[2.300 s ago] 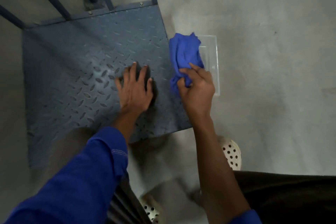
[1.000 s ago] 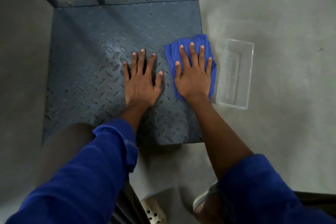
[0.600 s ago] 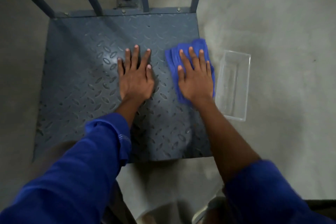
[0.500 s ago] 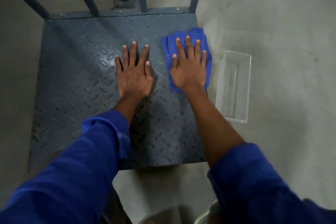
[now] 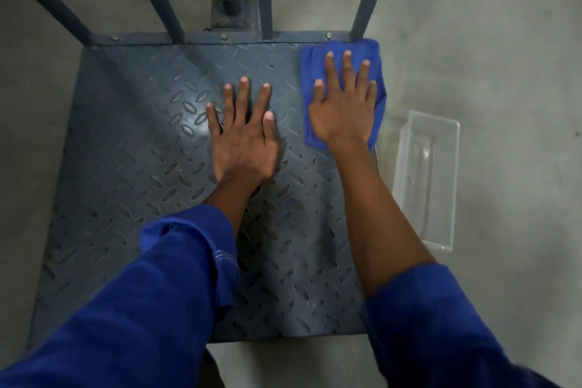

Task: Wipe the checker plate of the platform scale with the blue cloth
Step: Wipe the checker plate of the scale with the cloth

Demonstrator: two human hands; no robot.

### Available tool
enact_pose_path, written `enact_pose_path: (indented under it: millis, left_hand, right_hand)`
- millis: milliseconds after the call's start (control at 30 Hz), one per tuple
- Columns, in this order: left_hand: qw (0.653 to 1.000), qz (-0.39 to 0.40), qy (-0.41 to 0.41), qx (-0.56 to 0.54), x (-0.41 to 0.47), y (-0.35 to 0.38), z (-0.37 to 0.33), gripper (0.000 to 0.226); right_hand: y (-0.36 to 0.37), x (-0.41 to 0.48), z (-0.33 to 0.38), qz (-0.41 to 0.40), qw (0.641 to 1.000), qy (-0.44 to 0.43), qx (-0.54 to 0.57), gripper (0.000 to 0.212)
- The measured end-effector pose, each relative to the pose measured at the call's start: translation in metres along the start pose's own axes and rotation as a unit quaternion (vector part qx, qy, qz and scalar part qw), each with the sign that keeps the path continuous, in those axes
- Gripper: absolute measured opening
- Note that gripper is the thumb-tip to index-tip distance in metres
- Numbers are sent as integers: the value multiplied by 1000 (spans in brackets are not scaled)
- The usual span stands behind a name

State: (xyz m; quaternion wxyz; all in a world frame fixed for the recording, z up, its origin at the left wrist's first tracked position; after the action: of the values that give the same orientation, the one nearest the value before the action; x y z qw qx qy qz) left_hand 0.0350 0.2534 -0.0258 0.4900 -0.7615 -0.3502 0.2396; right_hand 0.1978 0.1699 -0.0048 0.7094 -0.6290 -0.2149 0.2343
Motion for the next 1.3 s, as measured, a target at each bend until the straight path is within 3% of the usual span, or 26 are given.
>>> enact_pose_path:
  millis: [100, 133, 267, 400, 433, 533, 567, 667, 700, 800, 900, 933, 1033, 1067, 1200, 1300]
  left_hand:
    - [1000, -2, -17, 12, 6, 1, 1, 58]
    - [1000, -5, -21, 13, 8, 1, 1, 58]
    - [1000, -6, -21, 16, 9, 1, 1, 59]
    - [1000, -11, -18, 18, 8, 2, 0, 59]
    - [1000, -14, -17, 19, 9, 1, 0, 59]
    - [1000, -9, -16, 17, 8, 1, 0, 59]
    - [1000, -8, -18, 19, 7, 1, 1, 60]
    - [999, -7, -20, 41, 8, 2, -2, 61]
    - [999, -5, -21, 38, 9, 1, -2, 60]
    - [999, -6, -23, 23, 9, -2, -2, 60]
    - [999, -4, -24, 34, 9, -3, -3, 62]
    - [999, -4, -24, 38, 9, -3, -3, 62]
    - [999, 3, -28, 29, 8, -3, -2, 63]
    - [999, 0, -26, 29, 8, -3, -2, 63]
    - [999, 0, -21, 28, 8, -3, -3, 63]
    - [999, -4, -19, 32, 8, -2, -3, 63]
  right_hand:
    - [3, -28, 3, -16, 983, -184, -9, 58]
    - [1, -21, -7, -28, 978, -207, -3, 57]
    - [-3, 28, -30, -23, 989, -143, 1, 61]
    - [-1, 11, -22, -33, 935, -352, -20, 55]
    - [-4, 22, -27, -38, 928, -371, -16, 54]
    - [-9, 42, -25, -34, 967, -253, -4, 55]
    - [-7, 29, -13, -27, 965, -260, -24, 57]
    - [-5, -9, 8, -20, 922, -385, -34, 56]
    - [-9, -1, 8, -21, 930, -366, -24, 57]
    - [-12, 16, 13, 2, 979, -201, -28, 59]
    - [-3, -13, 23, -15, 956, -287, -48, 60]
    - [-5, -12, 12, -28, 960, -276, -35, 61]
    - [-7, 10, -25, -26, 993, -115, -13, 62]
    - [-7, 9, -22, -15, 994, -103, -27, 62]
    - [-14, -54, -5, -21, 972, -233, -35, 58]
    - [-16, -107, -38, -29, 986, -165, -18, 56]
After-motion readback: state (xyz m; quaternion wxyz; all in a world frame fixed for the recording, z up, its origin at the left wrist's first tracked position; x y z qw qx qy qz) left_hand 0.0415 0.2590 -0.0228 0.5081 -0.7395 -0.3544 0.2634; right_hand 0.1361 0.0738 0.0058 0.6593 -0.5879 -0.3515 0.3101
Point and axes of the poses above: each hand's wrist, its own x-axis towards the middle knuckle, its own y-axis out of the palm, z = x × y, the point moved 6 cm from there along x, towards the middle knuckle, and after that the axes turned 10 degrees about -x, right-handed, at the moved point
